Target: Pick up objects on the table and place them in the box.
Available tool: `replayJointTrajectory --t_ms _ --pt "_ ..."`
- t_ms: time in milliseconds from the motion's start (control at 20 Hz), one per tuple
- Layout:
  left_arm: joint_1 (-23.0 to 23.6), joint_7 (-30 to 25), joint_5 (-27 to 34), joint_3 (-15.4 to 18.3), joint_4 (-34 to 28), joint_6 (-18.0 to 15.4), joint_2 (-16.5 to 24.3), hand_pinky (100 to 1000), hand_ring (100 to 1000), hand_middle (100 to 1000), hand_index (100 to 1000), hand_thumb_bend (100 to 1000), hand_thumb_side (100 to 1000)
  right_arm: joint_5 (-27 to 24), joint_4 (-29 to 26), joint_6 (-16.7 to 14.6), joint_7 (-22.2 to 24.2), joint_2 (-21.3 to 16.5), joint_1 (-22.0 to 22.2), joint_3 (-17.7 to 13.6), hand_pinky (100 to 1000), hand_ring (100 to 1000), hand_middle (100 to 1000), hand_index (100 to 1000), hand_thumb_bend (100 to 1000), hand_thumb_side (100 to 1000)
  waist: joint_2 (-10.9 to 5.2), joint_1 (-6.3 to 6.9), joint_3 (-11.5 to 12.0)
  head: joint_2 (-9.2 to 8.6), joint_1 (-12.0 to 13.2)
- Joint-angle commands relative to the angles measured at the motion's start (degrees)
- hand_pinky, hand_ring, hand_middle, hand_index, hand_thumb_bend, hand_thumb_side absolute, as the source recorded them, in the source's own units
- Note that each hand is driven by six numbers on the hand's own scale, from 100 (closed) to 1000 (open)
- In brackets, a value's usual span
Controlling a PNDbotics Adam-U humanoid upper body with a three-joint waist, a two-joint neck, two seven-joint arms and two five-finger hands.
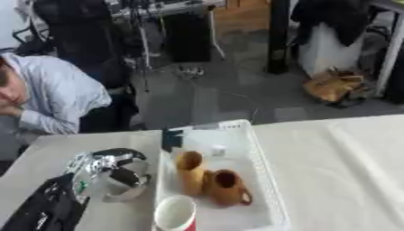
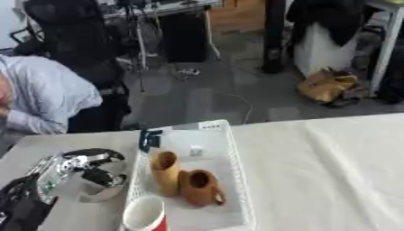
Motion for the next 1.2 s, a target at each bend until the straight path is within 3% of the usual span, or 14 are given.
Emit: replayJointTrajectory --t_ms 50,1150,1200 --pt "-1.20 -0.52 -0.19 0.21 -0.74 -0.09 0.99 775 918 998 1000 178 499 -0.44 -0.99 -0.62 -0.40 -1.43 -0.41 -0.05 750 786 625 579 100 1000 -1.37 -0.21 0.06 -0.57 0.00" --pt "-4.13 -3.92 -1.37 0.16 -1.20 -0.38 2.39 781 912 979 1000 162 465 -0.27 -0.99 0.42 -0.79 -2.24 -0.15 -0.11 752 787 624 576 100 1000 -2.66 0.85 0.74 -0.05 -0.37" --pt "-4.28 -4.06 -1.46 0.13 -1.19 -0.40 2.43 781 911 978 1000 138 505 -0.27 -0.99 0.43 -0.79 -2.27 -0.15 -0.11 752 787 624 575 100 1000 -2.70 0.88 0.73 -0.02 -0.36"
